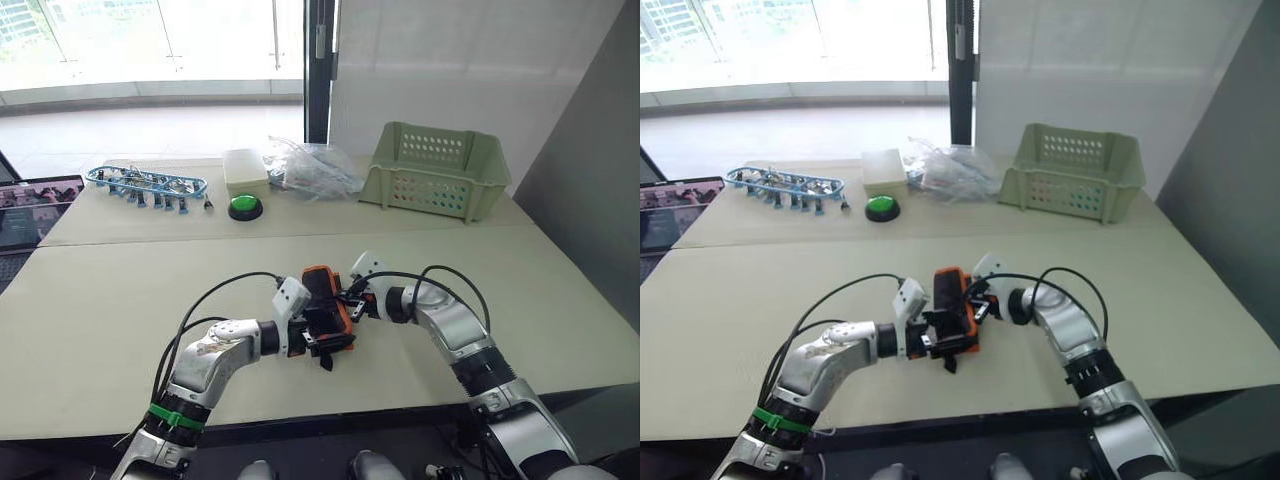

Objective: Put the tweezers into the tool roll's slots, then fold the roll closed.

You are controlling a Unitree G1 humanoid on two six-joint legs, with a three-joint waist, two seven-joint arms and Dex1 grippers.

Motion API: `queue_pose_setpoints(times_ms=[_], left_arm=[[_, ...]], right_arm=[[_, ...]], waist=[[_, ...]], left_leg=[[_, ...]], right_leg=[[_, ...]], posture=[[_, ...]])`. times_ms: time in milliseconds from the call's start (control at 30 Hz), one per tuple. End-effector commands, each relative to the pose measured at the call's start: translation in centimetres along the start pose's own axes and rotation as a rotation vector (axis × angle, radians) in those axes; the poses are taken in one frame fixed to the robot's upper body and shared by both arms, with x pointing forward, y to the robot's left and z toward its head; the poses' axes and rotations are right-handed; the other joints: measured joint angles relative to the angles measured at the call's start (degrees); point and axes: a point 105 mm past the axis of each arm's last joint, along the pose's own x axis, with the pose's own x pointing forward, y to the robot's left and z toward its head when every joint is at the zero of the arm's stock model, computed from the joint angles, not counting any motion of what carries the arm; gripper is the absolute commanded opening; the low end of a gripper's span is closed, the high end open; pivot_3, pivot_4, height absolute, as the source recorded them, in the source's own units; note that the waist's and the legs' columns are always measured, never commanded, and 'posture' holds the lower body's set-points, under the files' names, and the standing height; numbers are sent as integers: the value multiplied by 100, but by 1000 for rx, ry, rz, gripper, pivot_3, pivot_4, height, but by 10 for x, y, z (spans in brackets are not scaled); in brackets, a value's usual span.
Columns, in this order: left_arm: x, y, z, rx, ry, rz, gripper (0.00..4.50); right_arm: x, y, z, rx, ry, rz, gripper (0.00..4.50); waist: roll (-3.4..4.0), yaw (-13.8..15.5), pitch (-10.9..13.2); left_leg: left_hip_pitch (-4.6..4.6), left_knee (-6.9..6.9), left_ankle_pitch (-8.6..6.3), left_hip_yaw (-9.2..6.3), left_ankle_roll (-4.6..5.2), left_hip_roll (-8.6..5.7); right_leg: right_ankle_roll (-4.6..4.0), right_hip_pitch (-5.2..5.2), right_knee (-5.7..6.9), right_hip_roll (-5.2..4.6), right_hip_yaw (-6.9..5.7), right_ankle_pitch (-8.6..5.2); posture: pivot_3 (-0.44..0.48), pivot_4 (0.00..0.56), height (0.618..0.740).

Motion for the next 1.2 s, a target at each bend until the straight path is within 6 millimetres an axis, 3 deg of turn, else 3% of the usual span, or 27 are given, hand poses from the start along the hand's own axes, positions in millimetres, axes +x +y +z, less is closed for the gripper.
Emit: queue_pose_setpoints(times_ms=[33,133,300,467,600,733,867,933,1200], left_arm=[[-22,7,18,18,-48,11,4481],[-30,10,36,43,-114,4,4481],[-25,9,43,85,-162,-30,2987],[2,-4,26,115,-140,-74,1326],[13,1,-5,134,-38,-50,30],[9,17,-41,173,111,9,30],[5,13,-42,160,97,-14,30],[4,12,-43,160,97,-20,30],[-2,14,-40,161,93,-9,30]], right_arm=[[0,1,-28,61,92,-9,0],[0,2,-27,66,87,-7,0],[1,4,-27,68,84,-3,0],[-1,8,-26,69,79,4,0],[-3,10,-23,64,67,9,0],[-5,14,-10,28,-2,27,0],[-13,27,22,20,-187,120,0],[-17,34,27,12,-221,172,0],[2,25,-22,79,-4,97,0]], waist=[[0,-22,0],[0,-30,1],[-1,-20,1],[-1,-10,1],[-1,-15,1],[-1,3,-2],[-1,-16,-1],[-1,-40,-1],[-1,-60,-2]], left_leg=[[-3,-2,0,-1,0,0],[-27,-3,0,-5,0,0],[-48,-2,0,-6,0,-2],[-59,-3,-1,-6,0,-2],[-72,-5,-1,-6,0,-2],[-91,-5,-1,-6,0,-2],[-90,-6,-1,-4,0,-2],[-96,-6,-1,-4,0,-1],[-97,-6,-1,-3,0,-1]], right_leg=[[23,-4,0,1,-1,13],[24,-19,-5,1,-3,13],[34,-24,-25,-1,-4,19],[34,-31,-27,-1,-4,19],[34,-48,-24,-1,-3,19],[33,-71,-22,-1,-3,19],[33,-73,-22,0,-2,19],[33,-80,-19,1,-2,19],[33,-88,-15,2,0,19]], posture=[[0,150,725],[0,150,725],[0,150,725],[0,150,725],[0,150,725],[0,150,725],[0,150,725],[0,150,725],[0,150,725]])
